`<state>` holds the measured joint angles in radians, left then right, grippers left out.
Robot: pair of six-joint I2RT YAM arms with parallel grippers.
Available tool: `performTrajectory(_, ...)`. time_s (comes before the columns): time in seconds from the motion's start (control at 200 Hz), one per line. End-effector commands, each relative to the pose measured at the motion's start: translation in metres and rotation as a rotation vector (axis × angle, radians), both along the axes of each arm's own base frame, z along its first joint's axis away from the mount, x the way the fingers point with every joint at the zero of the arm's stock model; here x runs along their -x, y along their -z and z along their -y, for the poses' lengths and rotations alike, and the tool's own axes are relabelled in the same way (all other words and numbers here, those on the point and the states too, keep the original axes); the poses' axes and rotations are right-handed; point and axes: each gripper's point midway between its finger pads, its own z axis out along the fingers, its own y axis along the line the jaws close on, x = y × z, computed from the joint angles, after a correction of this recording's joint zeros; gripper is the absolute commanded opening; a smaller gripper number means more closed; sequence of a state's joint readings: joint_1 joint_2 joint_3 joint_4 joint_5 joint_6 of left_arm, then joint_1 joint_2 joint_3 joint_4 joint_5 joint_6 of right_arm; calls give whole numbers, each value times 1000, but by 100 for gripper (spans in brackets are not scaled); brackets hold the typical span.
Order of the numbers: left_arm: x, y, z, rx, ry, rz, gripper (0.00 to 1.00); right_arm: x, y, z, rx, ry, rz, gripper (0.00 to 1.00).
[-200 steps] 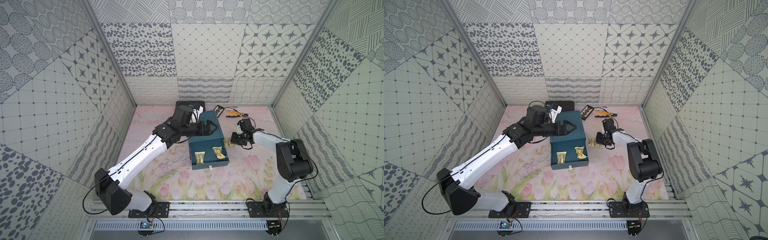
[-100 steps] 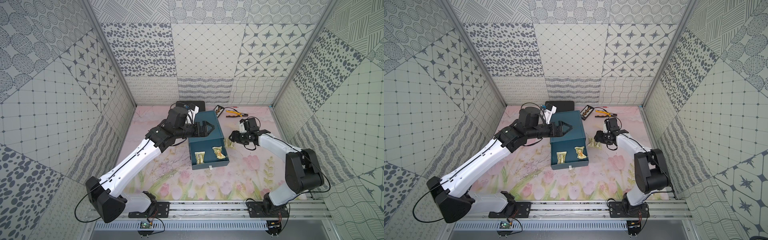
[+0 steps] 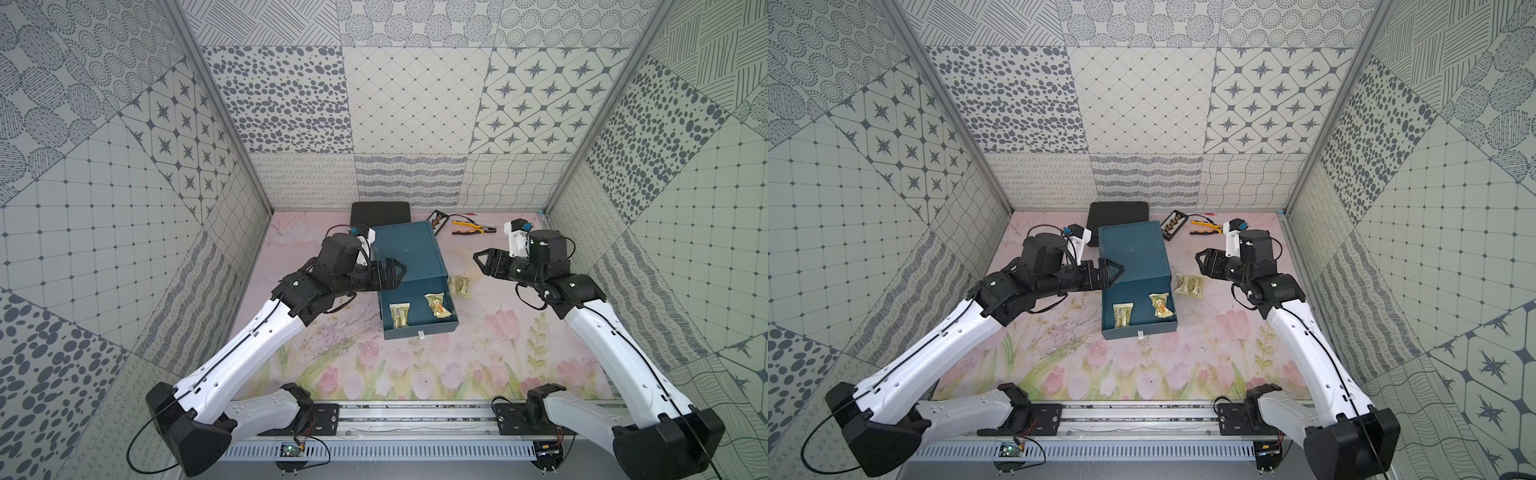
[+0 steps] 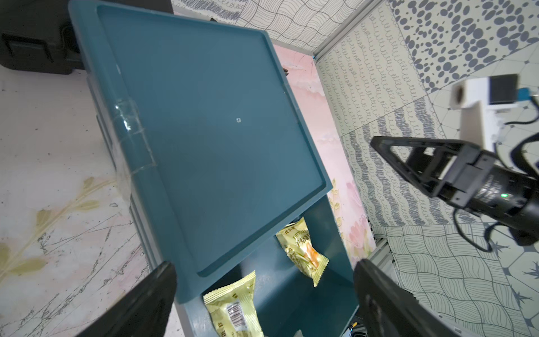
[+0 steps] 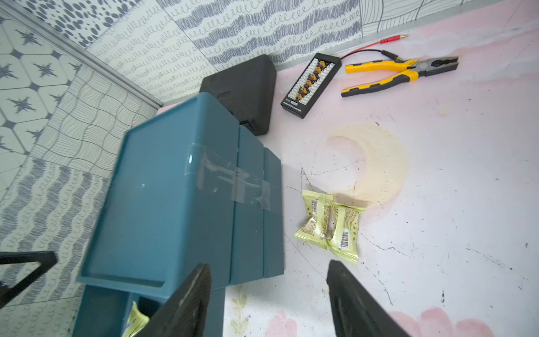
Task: Take the cookies out of the drawer
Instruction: Place the cookie at the center of the board, then pick up the cookie from the drawer.
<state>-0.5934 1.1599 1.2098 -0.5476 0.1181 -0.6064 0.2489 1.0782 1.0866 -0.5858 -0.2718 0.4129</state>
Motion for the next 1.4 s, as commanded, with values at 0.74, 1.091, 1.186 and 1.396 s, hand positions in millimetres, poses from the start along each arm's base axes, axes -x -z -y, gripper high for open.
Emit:
performTrajectory(0.74, -6, 42, -29, 82, 10, -92, 99, 79, -16, -123, 292, -205, -133, 69)
performTrajectory(1.091, -22, 42, -18, 156, 36, -76, 99, 89, 27, -146, 397, -217, -250, 64)
performTrajectory(1.186, -24, 41, -17, 157, 37, -69, 99, 91, 36, -153, 420, -220, -268, 64)
performTrajectory(1.396, -23, 36, -16, 171, 42, -51, 99, 93, 53, -146, 488, -163, -296, 62)
